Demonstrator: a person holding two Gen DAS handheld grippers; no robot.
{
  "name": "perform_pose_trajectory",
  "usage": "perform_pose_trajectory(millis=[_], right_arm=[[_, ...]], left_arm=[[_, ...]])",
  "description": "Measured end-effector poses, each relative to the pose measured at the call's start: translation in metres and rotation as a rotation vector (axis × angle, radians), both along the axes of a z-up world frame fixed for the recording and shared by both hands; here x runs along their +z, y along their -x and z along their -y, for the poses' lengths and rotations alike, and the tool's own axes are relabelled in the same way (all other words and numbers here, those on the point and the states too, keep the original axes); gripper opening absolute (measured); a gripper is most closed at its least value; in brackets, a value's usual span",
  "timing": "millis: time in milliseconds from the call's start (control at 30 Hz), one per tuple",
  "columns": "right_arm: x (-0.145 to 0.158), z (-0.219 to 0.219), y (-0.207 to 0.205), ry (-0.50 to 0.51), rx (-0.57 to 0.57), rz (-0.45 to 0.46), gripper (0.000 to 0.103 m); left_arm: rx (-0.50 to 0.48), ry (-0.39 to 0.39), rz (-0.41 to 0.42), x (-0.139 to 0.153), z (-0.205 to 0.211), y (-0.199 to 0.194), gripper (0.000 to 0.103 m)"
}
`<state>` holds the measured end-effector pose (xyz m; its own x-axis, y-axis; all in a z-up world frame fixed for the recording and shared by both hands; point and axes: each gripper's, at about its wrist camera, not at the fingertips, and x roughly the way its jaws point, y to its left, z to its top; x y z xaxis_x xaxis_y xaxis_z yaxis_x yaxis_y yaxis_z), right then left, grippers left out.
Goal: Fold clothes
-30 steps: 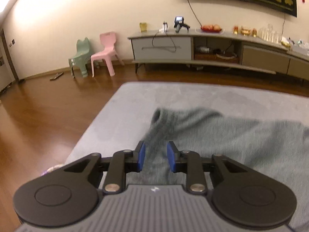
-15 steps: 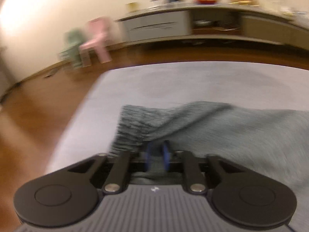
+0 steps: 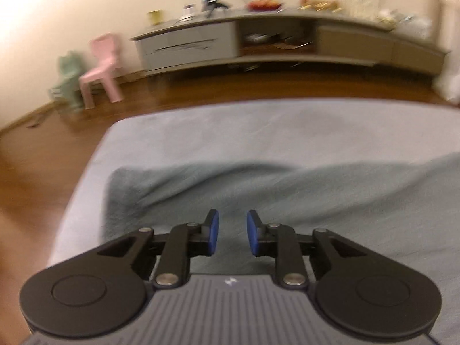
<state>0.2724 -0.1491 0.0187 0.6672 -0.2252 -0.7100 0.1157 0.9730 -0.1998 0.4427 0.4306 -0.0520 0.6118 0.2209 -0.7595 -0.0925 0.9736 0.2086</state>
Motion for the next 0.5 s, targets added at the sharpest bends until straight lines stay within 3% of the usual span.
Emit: perform_pose_trajectory(millis=[67, 133, 200, 233, 367, 500], right_arm=[[-0.015, 0.016, -0.016, -0.006, -0.094, -0.029, 0.07], [-0.018, 0.032, -0.017, 0.036, -0.206, -0.021, 0.068], [-0.013, 0.034, -0.007, 0.066, -0.266, 0.009, 0.067], [-0.008, 0.03, 0.003, 0.023, -0.252, 0.032, 0.067], [0.027, -0.063, 0.05, -0.154, 0.04, 0.119, 0.068], [0.062, -0.218, 0.066, -0.283, 0.465, 0.129, 0.077]], left_arm=[[0.069, 0.044, 0.03, 0.011, -0.026, 0.014, 0.023], [0.116, 0.106, 0.096, 0.037, -0.056, 0.036, 0.022], [0.114, 0.126, 0.136, 0.061, -0.08, 0.061, 0.026], [0.096, 0.126, 0.139, 0.07, -0.088, 0.074, 0.028], [-0.034, 0.088, 0.034, 0.071, -0.091, 0.128, 0.037], [-0.088, 0.133, -0.068, 0.036, -0.08, 0.17, 0.041]])
